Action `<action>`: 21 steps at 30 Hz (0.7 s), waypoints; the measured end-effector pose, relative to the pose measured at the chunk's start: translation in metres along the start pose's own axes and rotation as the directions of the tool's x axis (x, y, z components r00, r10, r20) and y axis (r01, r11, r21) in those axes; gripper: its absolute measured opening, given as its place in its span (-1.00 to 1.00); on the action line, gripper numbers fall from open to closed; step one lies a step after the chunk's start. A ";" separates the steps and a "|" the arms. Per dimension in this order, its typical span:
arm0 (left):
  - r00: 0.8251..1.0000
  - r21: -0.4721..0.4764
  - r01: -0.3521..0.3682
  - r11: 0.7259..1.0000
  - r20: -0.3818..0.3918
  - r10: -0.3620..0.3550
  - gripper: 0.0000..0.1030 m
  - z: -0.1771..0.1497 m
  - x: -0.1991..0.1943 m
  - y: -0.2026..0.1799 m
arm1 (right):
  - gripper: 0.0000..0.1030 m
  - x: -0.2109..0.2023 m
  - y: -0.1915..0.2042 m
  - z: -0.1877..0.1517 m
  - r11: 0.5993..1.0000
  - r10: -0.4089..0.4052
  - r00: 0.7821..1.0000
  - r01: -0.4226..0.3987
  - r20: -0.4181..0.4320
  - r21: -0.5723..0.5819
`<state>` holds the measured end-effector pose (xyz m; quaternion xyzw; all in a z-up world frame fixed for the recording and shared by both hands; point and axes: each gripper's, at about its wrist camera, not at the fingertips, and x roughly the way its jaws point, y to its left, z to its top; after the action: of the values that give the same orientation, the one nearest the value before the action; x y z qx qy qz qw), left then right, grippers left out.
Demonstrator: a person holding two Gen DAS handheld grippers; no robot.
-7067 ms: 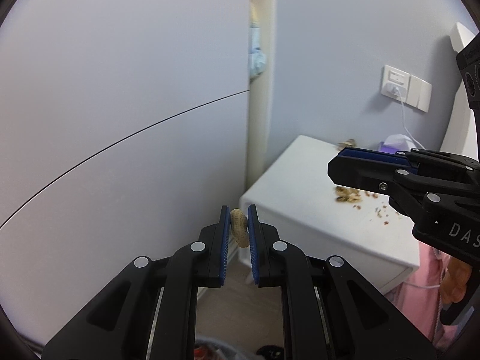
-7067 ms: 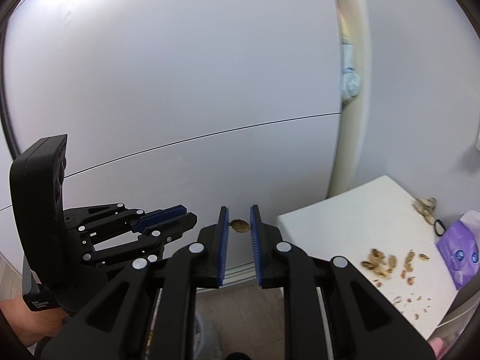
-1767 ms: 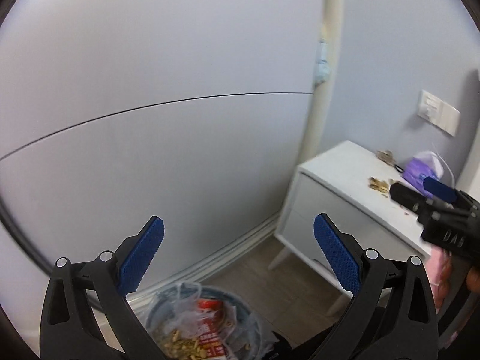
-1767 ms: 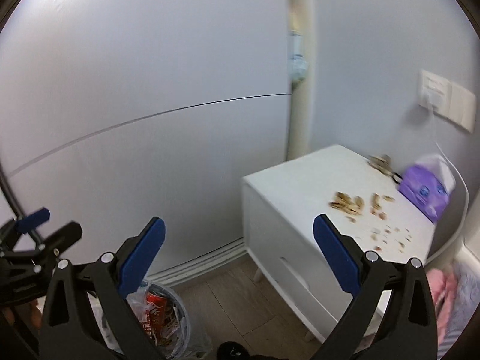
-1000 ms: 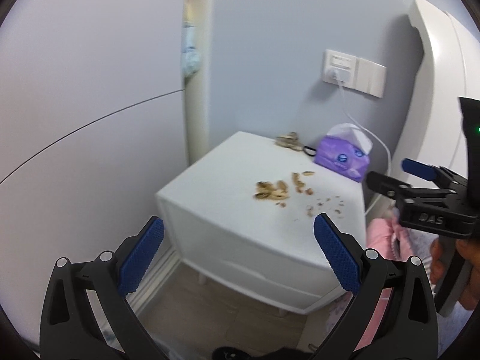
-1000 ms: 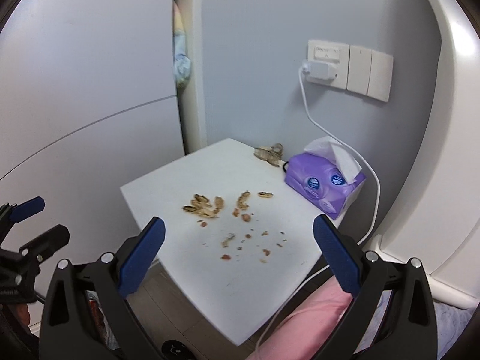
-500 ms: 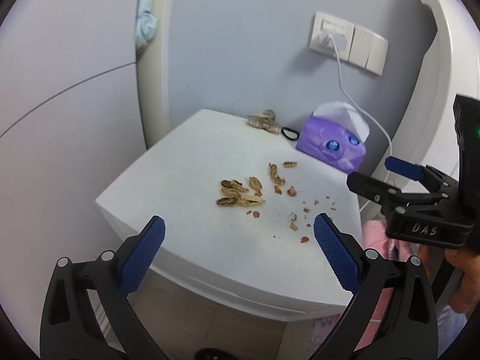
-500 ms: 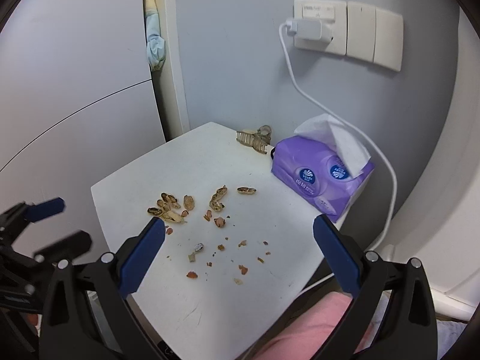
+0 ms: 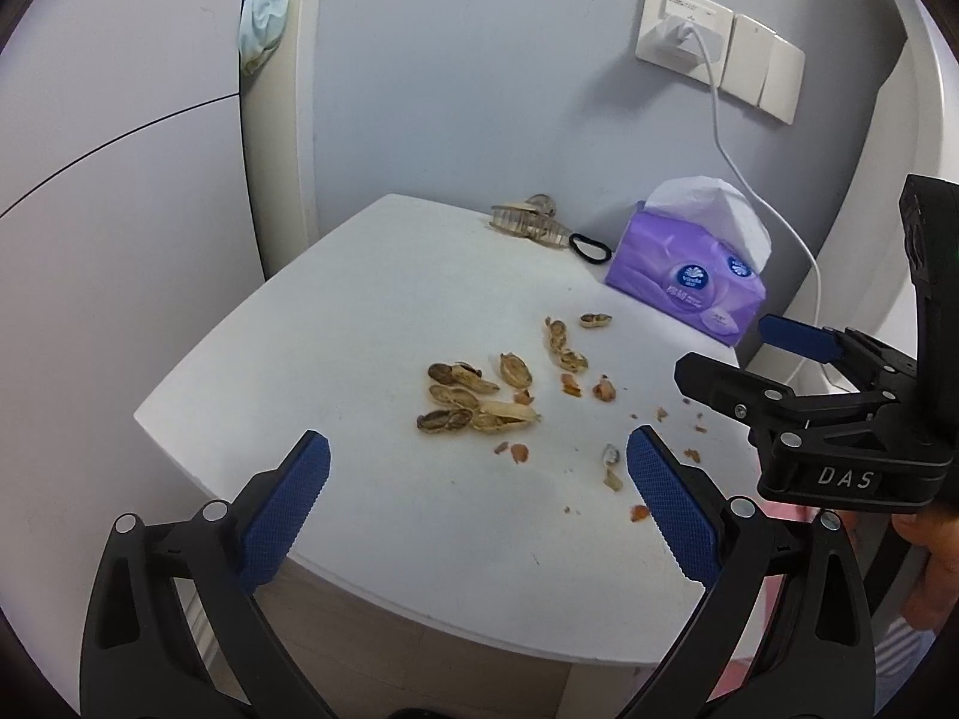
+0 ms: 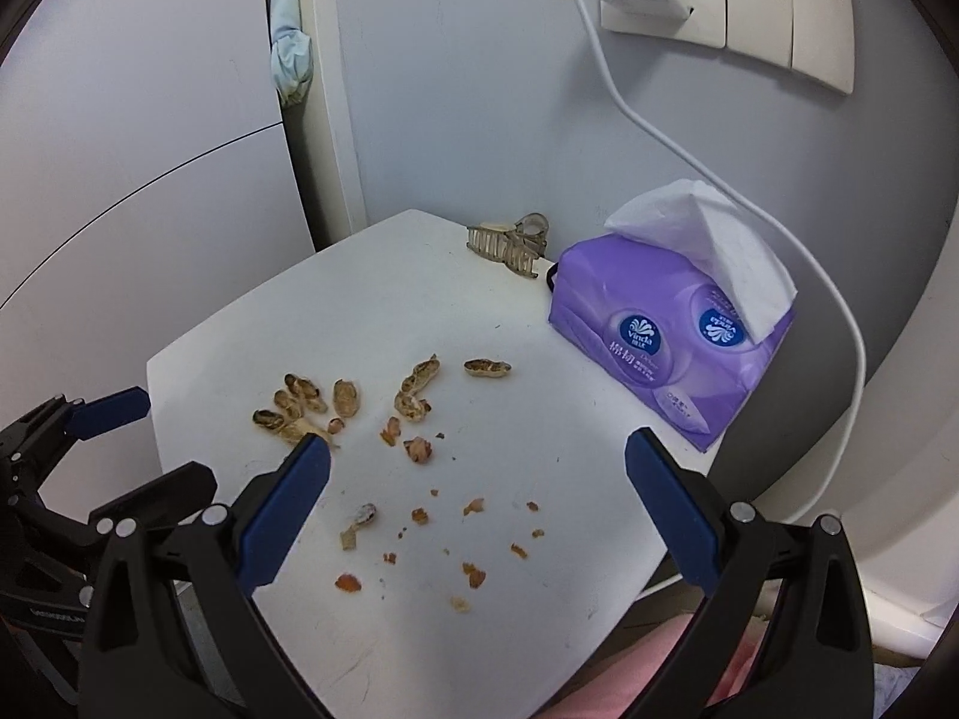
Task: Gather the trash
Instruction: 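Lower the left tool onto a peanut shell and close its fingers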
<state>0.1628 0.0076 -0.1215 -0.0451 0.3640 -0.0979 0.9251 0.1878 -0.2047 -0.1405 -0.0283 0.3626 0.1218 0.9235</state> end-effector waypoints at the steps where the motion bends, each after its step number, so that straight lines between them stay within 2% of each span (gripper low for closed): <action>1: 1.000 0.003 0.003 1.000 0.002 -0.003 0.85 0.000 0.001 0.001 | 0.86 0.002 0.000 0.001 1.000 0.002 1.000 -0.002 0.000 0.001; 2: 1.000 0.007 0.008 1.000 0.004 -0.008 0.69 0.001 0.002 0.002 | 0.82 0.004 0.000 0.002 1.000 -0.002 1.000 0.002 0.002 0.002; 3: 1.000 0.015 0.016 1.000 0.002 -0.017 0.51 0.001 0.004 0.002 | 0.70 0.005 0.000 0.002 1.000 -0.003 1.000 0.003 0.003 0.001; 5: 1.000 0.038 0.018 0.999 -0.017 -0.017 0.29 0.001 0.011 0.002 | 0.47 0.009 -0.002 0.004 1.000 0.003 1.000 -0.002 -0.004 0.008; 6: 0.999 0.044 0.023 0.999 -0.024 -0.022 0.26 0.001 0.014 0.002 | 0.44 0.012 -0.002 0.004 1.000 0.011 1.000 -0.011 -0.010 0.015; 21: 0.999 0.043 0.034 0.998 -0.042 -0.033 0.25 0.000 0.047 0.012 | 0.43 0.051 0.000 0.010 0.998 0.057 0.995 -0.058 -0.085 -0.017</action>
<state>0.1980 0.0089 -0.1548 -0.0288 0.3798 -0.1223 0.9165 0.2310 -0.1923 -0.1677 -0.0321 0.4008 0.1506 0.9031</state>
